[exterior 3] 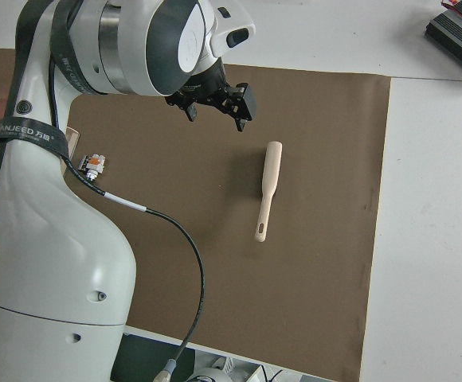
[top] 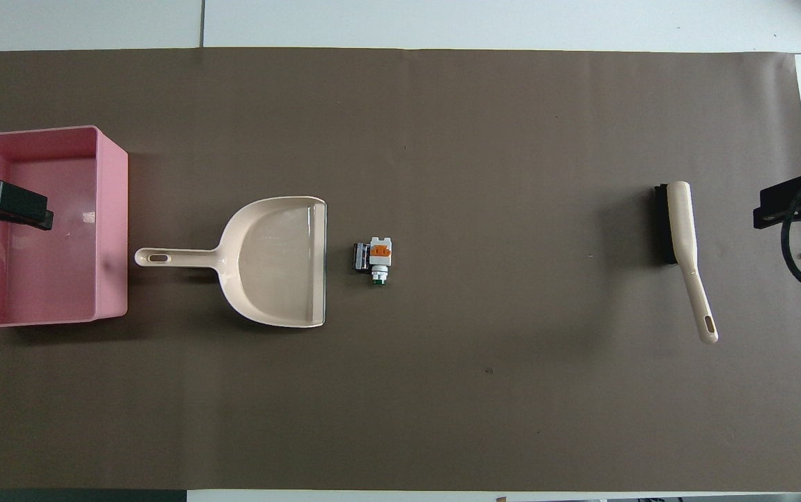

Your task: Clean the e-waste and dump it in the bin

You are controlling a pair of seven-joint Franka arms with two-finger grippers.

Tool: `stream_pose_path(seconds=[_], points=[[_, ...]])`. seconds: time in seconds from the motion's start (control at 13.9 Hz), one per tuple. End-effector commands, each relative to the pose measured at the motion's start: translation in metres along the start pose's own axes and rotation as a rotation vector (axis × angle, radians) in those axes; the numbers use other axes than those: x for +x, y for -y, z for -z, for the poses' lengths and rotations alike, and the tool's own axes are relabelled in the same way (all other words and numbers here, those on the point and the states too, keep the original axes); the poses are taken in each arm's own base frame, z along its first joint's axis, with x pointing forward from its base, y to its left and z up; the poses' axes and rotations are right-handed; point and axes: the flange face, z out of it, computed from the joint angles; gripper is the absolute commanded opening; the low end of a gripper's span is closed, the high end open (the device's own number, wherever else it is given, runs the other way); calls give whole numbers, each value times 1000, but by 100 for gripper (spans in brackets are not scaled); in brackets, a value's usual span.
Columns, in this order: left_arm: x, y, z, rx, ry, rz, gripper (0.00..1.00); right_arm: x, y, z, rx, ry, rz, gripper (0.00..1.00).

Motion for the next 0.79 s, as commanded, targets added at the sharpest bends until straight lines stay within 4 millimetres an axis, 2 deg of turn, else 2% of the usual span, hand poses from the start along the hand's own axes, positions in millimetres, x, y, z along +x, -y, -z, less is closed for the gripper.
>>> stream_pose_path(seconds=[0.0, 0.43, 0.58, 0.72], points=[[0, 0, 2, 18, -27, 12, 98, -4, -1, 1, -9, 0, 20, 100], [-1, 1, 1, 13, -41, -14, 98, -6, -2, 0, -11, -1, 0, 100], [2, 2, 2, 16, -60, -134, 98, -10, -7, -11, -7, -6, 0, 100], [1, -1, -2, 20, -54, -284, 98, -10, -18, -30, -3, -19, -12, 100]])
